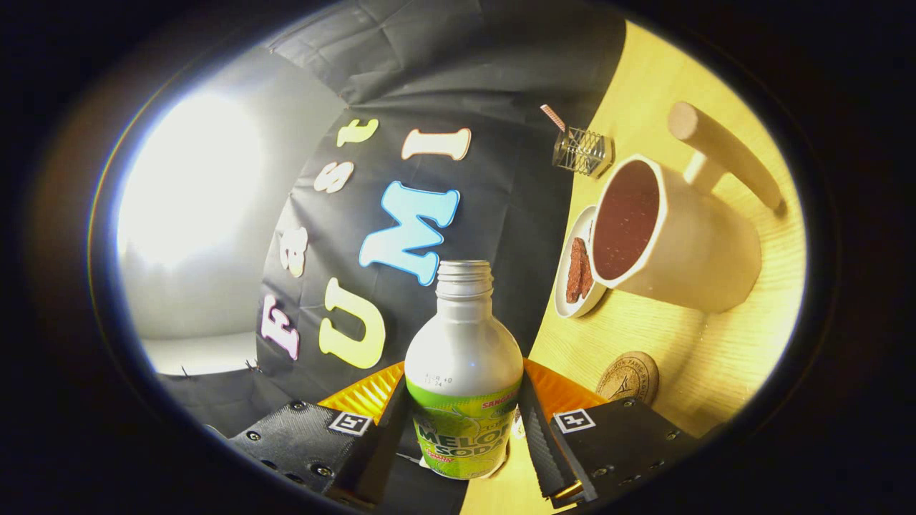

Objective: Take the bottle from table, then pour the juice into the cup, finally place the bottle on the coaster

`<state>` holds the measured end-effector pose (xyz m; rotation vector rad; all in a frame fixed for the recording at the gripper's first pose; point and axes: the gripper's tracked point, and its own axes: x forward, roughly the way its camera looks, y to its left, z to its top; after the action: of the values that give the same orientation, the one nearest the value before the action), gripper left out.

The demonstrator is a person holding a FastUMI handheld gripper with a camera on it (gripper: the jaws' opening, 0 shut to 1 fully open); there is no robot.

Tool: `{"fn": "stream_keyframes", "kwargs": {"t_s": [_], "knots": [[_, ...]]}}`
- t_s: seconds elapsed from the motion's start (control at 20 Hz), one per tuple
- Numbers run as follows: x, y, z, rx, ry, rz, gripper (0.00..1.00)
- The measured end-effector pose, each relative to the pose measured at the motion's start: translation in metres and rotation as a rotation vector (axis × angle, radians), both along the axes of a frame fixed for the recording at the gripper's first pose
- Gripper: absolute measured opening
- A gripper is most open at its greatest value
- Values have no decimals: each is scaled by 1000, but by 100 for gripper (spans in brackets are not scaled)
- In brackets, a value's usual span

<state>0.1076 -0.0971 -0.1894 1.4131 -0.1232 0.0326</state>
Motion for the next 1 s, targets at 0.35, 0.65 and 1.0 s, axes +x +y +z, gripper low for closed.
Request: {"fn": "stream_keyframes", "kwargs": {"t_s": [0.35,0.65,1.0], "knots": [[-4,-6,-6,144,-30,-20,77],[-9,-15,-4,269,-74,-54,77],[-13,-20,1,384,-101,-87,77]]}}
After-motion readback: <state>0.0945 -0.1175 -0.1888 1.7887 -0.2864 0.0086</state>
